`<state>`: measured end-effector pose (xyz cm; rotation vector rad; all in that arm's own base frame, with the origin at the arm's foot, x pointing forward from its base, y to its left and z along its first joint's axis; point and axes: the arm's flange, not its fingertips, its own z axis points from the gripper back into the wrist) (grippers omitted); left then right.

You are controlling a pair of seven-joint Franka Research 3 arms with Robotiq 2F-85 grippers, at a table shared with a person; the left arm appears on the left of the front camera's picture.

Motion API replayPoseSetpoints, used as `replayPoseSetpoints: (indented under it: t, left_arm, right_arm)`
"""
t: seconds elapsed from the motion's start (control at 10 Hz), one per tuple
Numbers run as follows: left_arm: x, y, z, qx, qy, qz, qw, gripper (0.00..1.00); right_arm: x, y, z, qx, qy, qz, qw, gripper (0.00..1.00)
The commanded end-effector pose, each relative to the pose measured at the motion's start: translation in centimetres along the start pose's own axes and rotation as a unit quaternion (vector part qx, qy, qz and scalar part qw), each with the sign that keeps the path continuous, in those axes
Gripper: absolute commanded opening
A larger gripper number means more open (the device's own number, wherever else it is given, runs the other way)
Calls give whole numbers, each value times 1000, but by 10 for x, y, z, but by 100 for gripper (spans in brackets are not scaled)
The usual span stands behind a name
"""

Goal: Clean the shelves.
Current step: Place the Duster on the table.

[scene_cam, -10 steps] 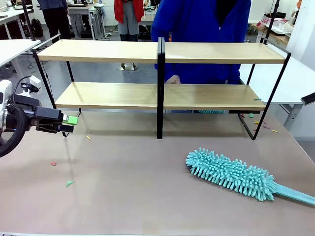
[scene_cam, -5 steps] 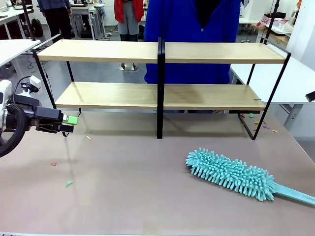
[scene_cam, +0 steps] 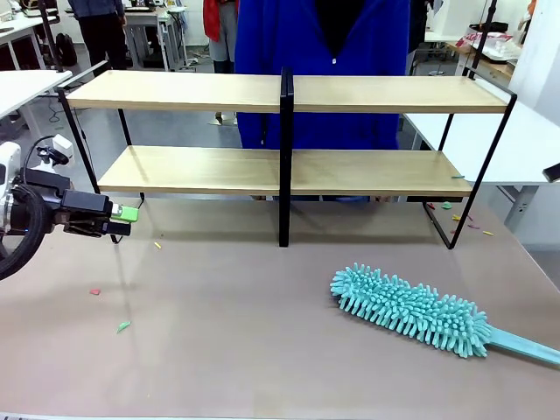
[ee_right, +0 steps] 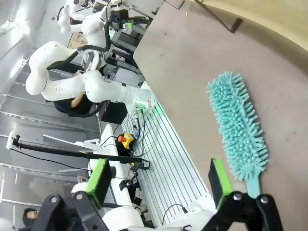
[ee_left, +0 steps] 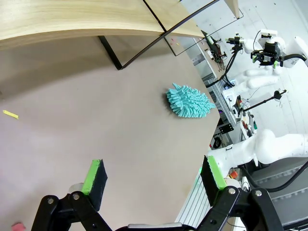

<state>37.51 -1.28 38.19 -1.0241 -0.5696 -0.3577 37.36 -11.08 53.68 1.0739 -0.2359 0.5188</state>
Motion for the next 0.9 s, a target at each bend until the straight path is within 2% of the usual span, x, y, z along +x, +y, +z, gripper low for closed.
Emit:
replayPoseSetpoints:
  t: [0.0,0.8]
  left_arm:
    - [0,1,-1,-6,-5,-7,1000,100]
    - [0,1,-1,-6,-5,-7,1000,100]
  right_arm:
    - [0,-2,0,-9,2,10,1000,100]
    - [0,-2,0,-9,2,10,1000,100]
